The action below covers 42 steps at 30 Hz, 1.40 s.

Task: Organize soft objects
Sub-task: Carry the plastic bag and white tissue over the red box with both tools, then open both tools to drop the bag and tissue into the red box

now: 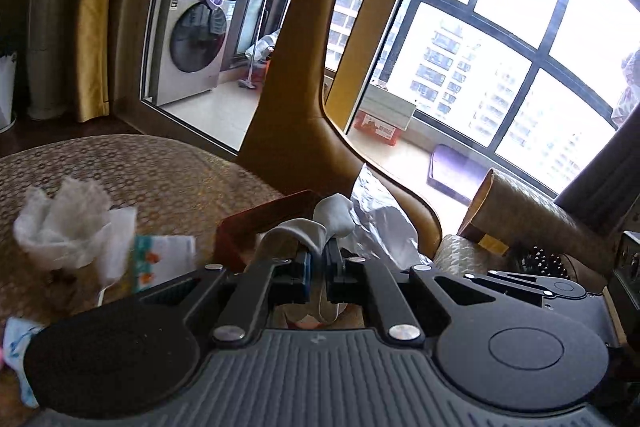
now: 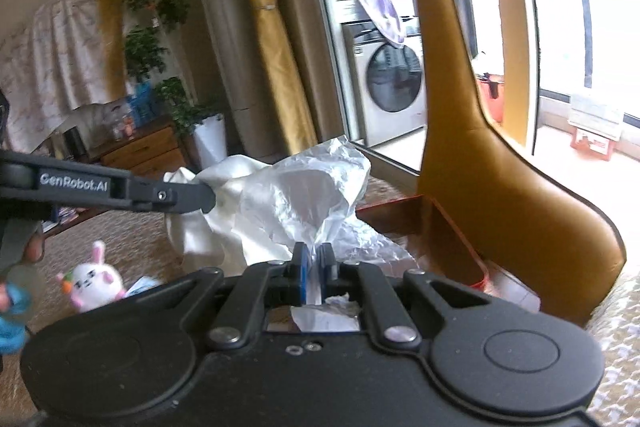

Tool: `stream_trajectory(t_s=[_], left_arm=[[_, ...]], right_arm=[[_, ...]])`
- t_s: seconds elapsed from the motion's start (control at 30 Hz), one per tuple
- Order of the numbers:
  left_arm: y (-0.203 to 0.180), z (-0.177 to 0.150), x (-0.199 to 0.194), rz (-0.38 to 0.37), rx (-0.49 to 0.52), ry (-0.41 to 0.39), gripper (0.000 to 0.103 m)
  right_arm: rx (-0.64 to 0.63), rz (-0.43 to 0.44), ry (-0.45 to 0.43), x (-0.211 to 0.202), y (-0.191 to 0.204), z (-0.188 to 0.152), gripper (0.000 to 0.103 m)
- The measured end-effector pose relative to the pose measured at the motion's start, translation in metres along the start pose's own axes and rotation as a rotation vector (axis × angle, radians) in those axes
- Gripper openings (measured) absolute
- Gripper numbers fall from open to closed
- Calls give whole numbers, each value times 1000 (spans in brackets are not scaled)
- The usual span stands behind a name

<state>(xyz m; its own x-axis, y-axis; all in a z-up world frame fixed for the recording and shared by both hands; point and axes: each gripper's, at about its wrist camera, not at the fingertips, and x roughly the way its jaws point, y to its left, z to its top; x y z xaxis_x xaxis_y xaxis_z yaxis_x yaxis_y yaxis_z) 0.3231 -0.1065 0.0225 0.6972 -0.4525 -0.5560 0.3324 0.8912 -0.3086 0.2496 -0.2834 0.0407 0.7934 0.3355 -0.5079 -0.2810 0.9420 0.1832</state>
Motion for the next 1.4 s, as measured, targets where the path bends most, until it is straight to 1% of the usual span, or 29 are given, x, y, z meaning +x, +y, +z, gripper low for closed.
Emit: stream_trajectory(t_s=[0.2,0.3,0.43,0.57,0.67,0.77,0.93,1.07,1.27,1.4], left_arm=[[-5,17,41,-18,-21,0,6],[-2,22,65,-37,-56,8,7],[2,25,91,-38,-82,23,7],[8,21,116,-32,-86,49,7],[14,14,135,-18,-94,83,7],[20,6,150,-10,-98,107,7],[26,-5,168,-9,-91,152,7],[22,-13,181,6,-32,200,7],[25,-21,192,28,-20,235,7],[26,-26,198,41,-12,260,7]], right_arm=[[27,-45,9,27,-22,6,6],[60,-47,7,41,-33,7,6],[112,-46,14,61,-48,7,6],[151,-46,38,78,-66,-1,6],[192,-34,54,91,-76,-9,6],[206,-38,77,103,-83,-19,6],[164,-57,124,115,-79,-28,6],[103,-86,166,119,-75,-32,6],[30,-114,195,122,-69,-33,6],[11,-122,198,123,-68,-32,6]])
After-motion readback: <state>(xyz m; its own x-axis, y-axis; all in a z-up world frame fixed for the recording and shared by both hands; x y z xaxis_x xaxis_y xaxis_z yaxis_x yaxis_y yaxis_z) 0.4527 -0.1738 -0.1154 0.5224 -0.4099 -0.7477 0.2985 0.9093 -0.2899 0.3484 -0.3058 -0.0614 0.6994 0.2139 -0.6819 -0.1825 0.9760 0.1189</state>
